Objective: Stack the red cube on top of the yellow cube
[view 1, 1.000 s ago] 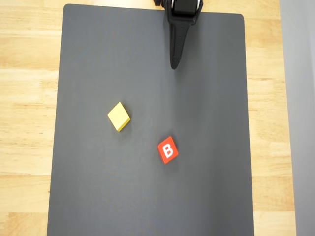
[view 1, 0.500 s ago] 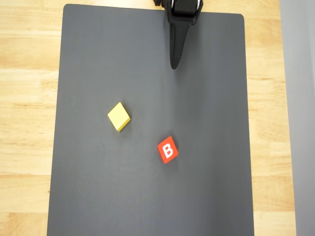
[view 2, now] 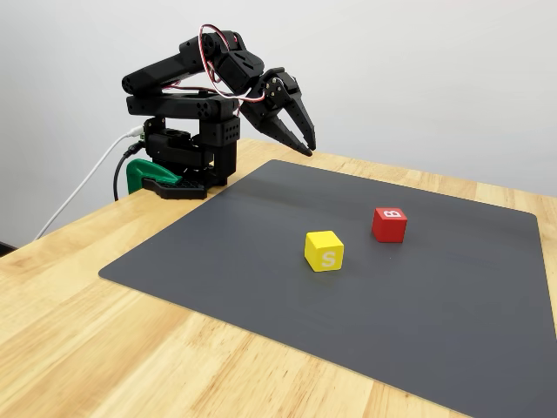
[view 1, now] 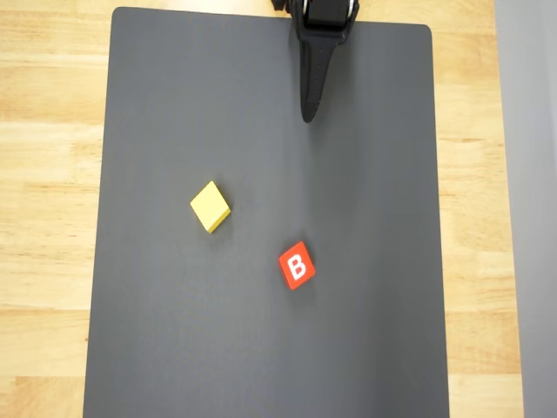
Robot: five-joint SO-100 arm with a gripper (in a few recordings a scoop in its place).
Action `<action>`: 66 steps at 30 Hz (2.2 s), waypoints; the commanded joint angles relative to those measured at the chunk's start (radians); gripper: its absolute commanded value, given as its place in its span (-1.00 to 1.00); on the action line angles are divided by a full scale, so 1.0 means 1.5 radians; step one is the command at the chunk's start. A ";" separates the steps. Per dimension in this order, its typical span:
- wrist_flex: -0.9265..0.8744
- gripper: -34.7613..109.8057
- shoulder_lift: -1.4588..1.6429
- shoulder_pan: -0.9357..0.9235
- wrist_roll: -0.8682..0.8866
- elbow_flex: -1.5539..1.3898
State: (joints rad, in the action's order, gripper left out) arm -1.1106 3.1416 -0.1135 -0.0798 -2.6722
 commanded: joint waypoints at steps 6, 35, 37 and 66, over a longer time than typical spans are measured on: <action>0.006 -0.52 0.001 -0.014 -0.005 -0.001; 0.006 -0.52 0.001 -0.013 -0.007 -0.001; 0.006 -0.52 0.001 -0.009 -0.012 -0.001; 0.008 -0.36 0.001 0.035 -0.087 -0.001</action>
State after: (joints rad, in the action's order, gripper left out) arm -1.1075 3.1416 -0.0476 -0.1764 -2.6722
